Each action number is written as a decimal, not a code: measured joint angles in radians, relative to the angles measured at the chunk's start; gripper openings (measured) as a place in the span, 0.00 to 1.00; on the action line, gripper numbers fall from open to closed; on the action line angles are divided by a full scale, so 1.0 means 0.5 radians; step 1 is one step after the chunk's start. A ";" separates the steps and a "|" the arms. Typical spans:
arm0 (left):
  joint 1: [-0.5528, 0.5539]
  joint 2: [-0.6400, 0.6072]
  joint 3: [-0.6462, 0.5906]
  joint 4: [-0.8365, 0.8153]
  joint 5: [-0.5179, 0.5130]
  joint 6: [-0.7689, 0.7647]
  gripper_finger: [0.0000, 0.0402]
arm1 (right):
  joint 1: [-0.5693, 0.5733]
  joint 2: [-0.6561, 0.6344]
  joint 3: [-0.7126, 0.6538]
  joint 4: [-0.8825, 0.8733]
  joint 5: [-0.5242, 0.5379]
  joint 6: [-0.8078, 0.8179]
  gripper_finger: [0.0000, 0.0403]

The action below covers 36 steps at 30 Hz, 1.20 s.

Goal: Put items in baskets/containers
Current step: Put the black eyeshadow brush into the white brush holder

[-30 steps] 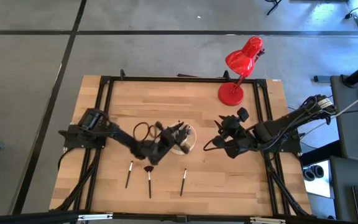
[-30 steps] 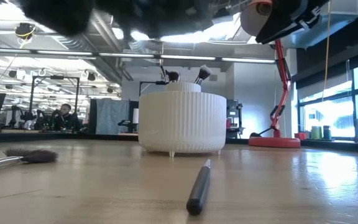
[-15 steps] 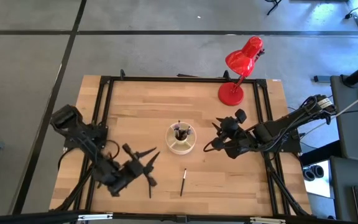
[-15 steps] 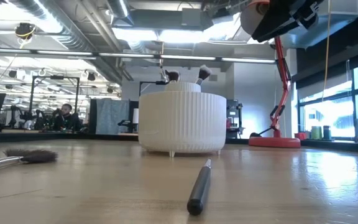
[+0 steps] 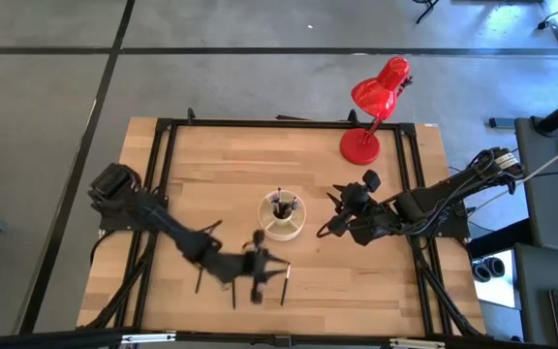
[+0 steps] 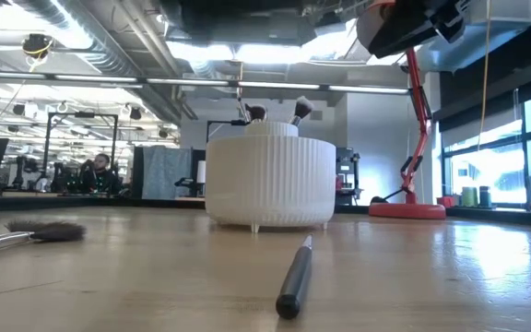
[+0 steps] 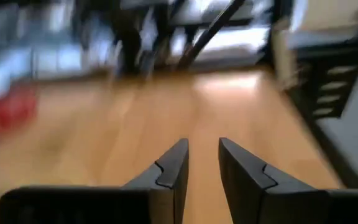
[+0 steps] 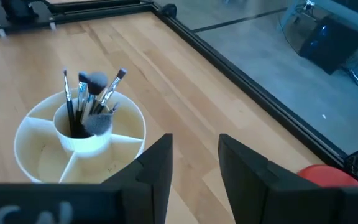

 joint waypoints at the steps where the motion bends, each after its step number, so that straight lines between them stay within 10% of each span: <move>1: 0.044 -0.004 0.000 -0.161 0.015 -0.214 0.21 | 0.000 0.000 0.000 -0.012 -0.008 0.001 0.32; 20: -0.246 -0.283 0.000 -2.803 0.709 -3.285 0.21 | 0.000 0.000 0.000 -0.065 -0.076 0.027 0.32; 36: -0.104 -0.056 0.000 -2.887 0.875 -3.274 0.39 | 0.000 0.000 0.000 -0.062 -0.089 0.018 0.32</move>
